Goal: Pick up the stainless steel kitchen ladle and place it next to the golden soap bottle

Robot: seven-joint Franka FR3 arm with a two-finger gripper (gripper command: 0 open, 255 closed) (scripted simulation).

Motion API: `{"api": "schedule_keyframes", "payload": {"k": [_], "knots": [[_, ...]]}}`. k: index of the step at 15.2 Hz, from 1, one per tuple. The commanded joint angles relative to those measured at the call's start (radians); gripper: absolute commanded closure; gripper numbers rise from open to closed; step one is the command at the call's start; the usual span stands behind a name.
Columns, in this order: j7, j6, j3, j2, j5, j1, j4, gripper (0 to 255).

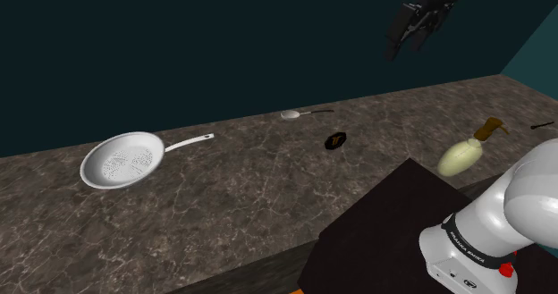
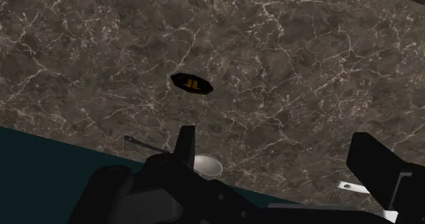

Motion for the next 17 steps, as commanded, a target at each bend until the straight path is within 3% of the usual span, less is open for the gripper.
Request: {"api": "schedule_keyframes", "payload": {"k": [1,9,17], "knots": [[0.000,0.000,0.000,0.000,0.000,0.000,0.000,0],[-0.309,0.244,-0.138,0.119,-0.083,0.023,-0.126,0],[-0.616,0.494,-0.272,0.356,-0.124,0.054,-0.135,0]]}}
